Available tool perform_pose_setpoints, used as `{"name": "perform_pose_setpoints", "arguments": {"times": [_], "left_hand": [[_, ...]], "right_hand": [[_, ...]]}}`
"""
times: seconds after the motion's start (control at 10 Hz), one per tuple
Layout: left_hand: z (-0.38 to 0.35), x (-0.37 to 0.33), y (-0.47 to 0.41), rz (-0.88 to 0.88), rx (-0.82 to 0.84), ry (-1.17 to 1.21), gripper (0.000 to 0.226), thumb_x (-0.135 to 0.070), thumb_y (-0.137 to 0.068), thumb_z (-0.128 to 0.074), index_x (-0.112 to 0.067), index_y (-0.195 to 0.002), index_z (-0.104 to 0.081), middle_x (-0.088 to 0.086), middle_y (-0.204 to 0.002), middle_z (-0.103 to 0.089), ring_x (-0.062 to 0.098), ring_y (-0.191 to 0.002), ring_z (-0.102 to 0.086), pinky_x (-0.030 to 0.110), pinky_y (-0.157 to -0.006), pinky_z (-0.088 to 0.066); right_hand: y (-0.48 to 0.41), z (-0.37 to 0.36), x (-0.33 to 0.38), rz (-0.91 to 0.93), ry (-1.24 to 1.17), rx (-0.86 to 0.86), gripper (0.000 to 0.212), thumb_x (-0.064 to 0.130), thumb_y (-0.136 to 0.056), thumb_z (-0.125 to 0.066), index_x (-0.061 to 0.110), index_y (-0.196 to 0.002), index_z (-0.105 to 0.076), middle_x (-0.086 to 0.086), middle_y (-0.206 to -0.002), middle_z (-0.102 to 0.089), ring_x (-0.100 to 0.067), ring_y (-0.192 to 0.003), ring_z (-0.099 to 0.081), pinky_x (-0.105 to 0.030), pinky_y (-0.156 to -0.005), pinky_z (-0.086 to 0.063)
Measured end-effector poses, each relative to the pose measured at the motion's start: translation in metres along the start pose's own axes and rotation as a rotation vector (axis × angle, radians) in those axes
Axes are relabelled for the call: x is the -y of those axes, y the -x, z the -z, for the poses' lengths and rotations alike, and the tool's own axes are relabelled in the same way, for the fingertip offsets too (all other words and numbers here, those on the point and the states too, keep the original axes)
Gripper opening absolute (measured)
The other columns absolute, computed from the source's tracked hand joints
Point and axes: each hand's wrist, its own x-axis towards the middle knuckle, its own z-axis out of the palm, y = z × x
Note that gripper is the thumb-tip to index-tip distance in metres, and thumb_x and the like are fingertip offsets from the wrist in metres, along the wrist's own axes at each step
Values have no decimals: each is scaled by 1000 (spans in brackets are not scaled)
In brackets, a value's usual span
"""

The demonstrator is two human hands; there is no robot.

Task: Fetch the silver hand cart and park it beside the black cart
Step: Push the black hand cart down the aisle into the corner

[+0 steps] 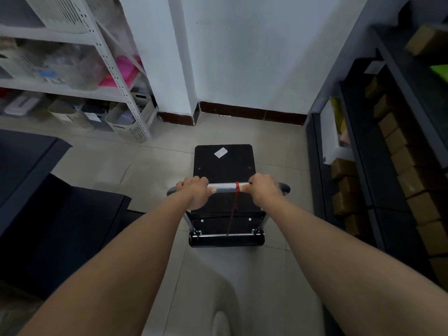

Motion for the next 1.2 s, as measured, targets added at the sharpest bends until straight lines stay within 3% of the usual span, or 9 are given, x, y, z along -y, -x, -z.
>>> {"name": "perform_pose_setpoints", "arguments": {"times": [0.2, 0.5, 0.9, 1.2], "left_hand": [[13, 5, -25, -9, -4, 1, 37, -41, -102, -27, -14, -122, -44, 10, -126, -47, 28, -117, -41, 41, -100, -30], [36, -8, -67, 21, -4, 2, 39, -42, -102, -26, -14, -123, -43, 11, -126, -47, 29, -117, -42, 42, -99, -31], [75, -35, -137, 65, 10, 42, 39, -41, -102, -25, -13, -123, -43, 11, -124, -47, 29, -116, -43, 44, -103, -32], [98, -52, -182, 99, -15, 78, 37, -42, -102, -26, -15, -121, -44, 10, -121, -48, 27, -111, -44, 43, -99, -34]], "right_hand": [[-25, 11, 4, -10, 11, 3, 15, 8, -91, -58, 11, -105, -61, -8, -94, -57, -28, -98, -59, -35, -77, -48], [-76, 34, -6, 13, 8, -4, 11, 14, -94, -57, 12, -104, -61, -8, -97, -59, -27, -98, -57, -32, -70, -42], [-156, 76, -25, 71, 69, 6, 17, 8, -90, -59, 15, -105, -60, -7, -100, -60, -26, -101, -55, -36, -86, -49], [-206, 104, -36, 111, 32, 25, 18, 16, -91, -61, 13, -108, -58, -9, -104, -59, -26, -100, -55, -41, -91, -50]]}}
